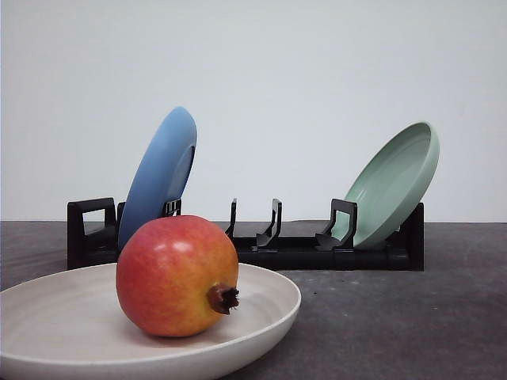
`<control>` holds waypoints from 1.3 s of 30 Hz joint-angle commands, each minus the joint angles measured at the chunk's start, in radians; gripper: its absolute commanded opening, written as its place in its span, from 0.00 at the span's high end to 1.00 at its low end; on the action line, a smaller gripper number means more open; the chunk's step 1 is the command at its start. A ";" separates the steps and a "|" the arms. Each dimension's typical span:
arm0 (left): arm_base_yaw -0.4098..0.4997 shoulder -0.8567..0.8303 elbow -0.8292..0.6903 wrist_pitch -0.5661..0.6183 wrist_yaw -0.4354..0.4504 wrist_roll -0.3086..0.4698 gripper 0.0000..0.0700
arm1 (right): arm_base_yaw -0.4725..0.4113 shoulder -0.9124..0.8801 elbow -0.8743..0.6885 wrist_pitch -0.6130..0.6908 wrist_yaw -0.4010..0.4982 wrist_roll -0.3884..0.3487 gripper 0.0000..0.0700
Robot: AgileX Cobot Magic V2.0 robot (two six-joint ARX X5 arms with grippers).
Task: Place pomegranate in white plate
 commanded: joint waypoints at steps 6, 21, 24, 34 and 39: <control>0.000 -0.002 -0.011 -0.002 -0.005 -0.008 1.00 | -0.352 -0.052 -0.141 0.186 0.003 -0.219 0.99; 0.000 -0.002 -0.011 -0.002 -0.005 -0.008 1.00 | -0.843 -0.354 -0.731 0.653 -0.114 -0.297 0.99; 0.000 -0.002 -0.011 -0.002 -0.005 -0.008 1.00 | -0.843 -0.391 -0.786 0.654 -0.114 -0.317 0.99; 0.000 -0.002 -0.011 -0.002 -0.005 -0.008 1.00 | -0.843 -0.423 -0.861 0.653 -0.183 -0.388 0.99; 0.000 -0.002 -0.011 -0.002 -0.005 -0.008 1.00 | -0.843 -0.423 -0.869 0.657 -0.182 -0.392 0.99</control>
